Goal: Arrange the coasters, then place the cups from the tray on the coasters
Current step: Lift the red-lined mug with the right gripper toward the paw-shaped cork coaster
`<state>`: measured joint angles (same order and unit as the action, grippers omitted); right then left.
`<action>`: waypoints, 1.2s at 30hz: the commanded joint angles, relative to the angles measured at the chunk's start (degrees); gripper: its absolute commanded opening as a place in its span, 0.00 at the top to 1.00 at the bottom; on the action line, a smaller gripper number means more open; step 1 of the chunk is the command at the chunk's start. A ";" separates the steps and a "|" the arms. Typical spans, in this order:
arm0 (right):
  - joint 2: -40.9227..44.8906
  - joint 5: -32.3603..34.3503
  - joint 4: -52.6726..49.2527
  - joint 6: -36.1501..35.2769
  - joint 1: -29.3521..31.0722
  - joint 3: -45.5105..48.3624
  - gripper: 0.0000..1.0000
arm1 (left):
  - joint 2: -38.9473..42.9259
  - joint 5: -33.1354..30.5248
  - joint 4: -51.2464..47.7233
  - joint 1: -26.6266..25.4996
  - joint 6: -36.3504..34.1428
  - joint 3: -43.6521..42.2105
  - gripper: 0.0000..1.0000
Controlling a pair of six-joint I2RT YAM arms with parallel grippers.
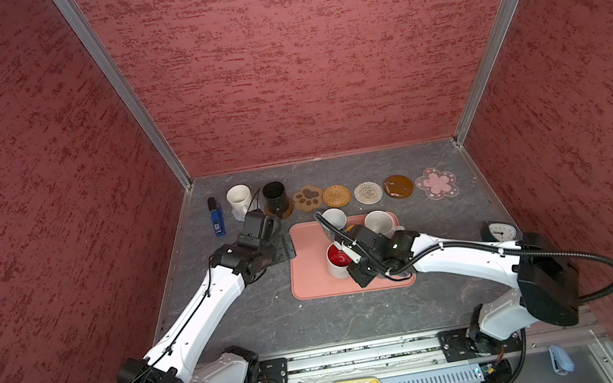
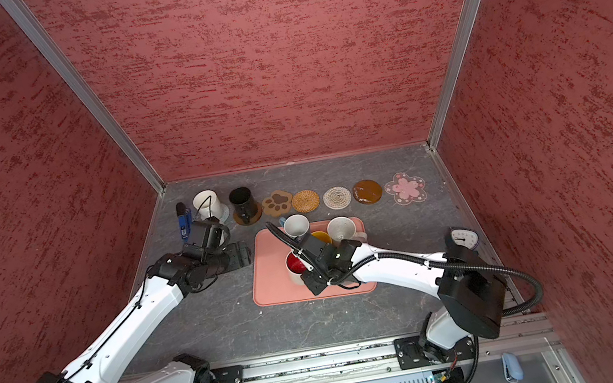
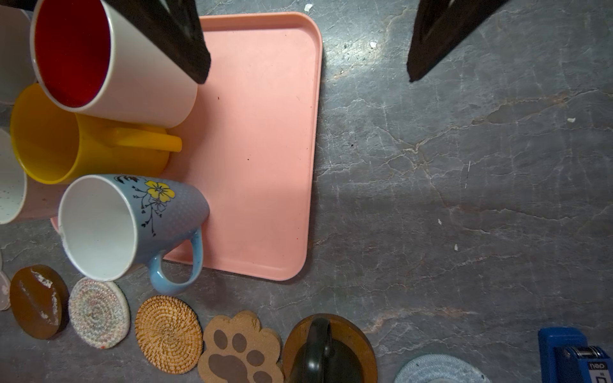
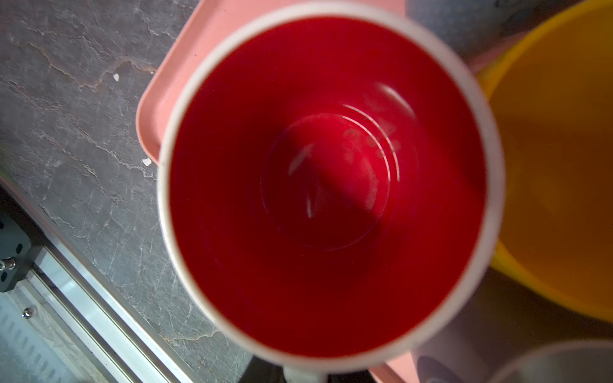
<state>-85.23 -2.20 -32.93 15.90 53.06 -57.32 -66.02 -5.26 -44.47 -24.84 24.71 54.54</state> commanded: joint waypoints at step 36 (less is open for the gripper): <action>-19.55 0.10 -11.88 -10.98 -13.86 -46.26 1.00 | -1.34 0.13 5.80 -0.31 -0.63 3.15 0.01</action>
<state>-103.46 0.14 -45.63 7.81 40.80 -98.41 -66.54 -6.09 -42.37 -25.74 24.82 58.96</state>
